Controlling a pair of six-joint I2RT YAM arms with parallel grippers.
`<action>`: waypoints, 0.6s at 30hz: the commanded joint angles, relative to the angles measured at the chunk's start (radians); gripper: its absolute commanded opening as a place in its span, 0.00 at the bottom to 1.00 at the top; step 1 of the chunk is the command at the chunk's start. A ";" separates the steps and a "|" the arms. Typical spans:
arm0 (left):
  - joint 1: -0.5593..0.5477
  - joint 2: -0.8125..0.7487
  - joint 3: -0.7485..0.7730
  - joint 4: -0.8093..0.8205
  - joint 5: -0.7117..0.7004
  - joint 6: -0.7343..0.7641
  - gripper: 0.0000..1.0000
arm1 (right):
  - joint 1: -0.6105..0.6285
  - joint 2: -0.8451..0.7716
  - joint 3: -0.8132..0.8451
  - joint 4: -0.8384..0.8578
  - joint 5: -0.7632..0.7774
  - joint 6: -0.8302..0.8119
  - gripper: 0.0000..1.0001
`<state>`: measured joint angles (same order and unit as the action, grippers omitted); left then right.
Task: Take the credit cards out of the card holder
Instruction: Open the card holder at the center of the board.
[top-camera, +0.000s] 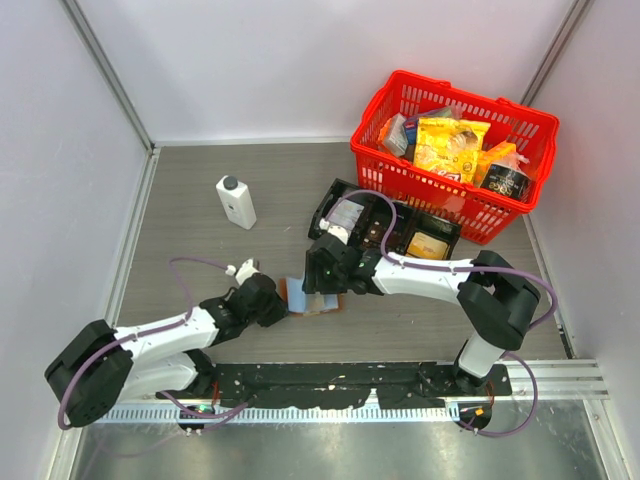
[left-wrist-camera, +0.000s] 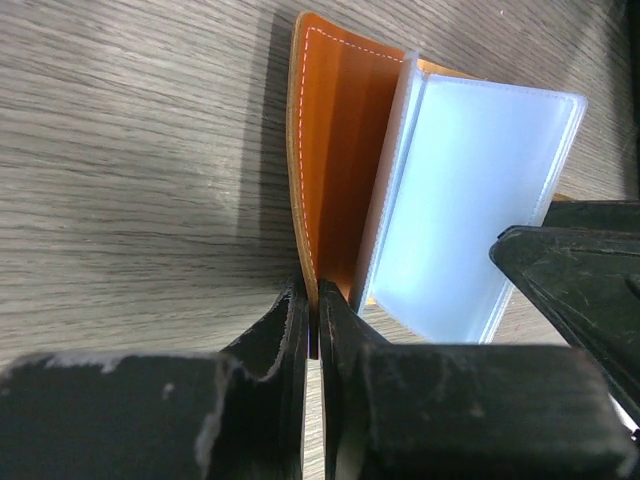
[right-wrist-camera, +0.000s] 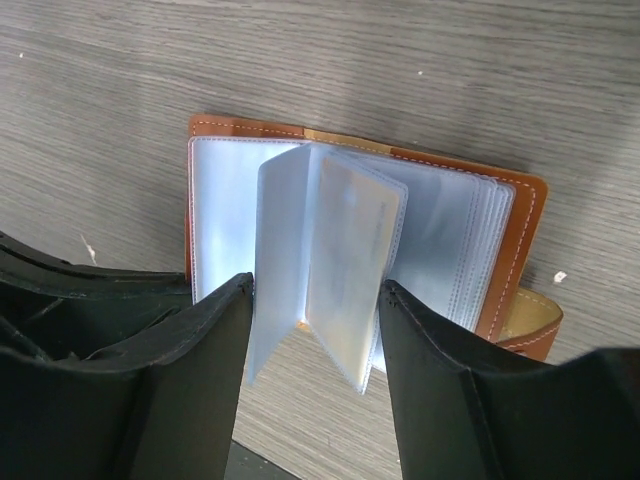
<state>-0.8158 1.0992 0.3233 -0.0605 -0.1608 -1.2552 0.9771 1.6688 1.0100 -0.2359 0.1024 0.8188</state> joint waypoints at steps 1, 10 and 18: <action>0.001 -0.054 0.008 -0.074 -0.034 0.008 0.16 | 0.012 -0.021 0.030 0.053 -0.041 0.006 0.58; 0.001 -0.294 0.030 -0.311 -0.117 0.019 0.51 | 0.014 -0.024 0.035 0.040 -0.046 -0.012 0.58; 0.000 -0.320 0.008 -0.314 -0.122 0.011 0.40 | 0.014 0.003 0.065 0.092 -0.146 -0.033 0.58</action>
<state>-0.8158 0.7544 0.3233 -0.3534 -0.2554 -1.2491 0.9863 1.6691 1.0172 -0.2161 0.0383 0.8062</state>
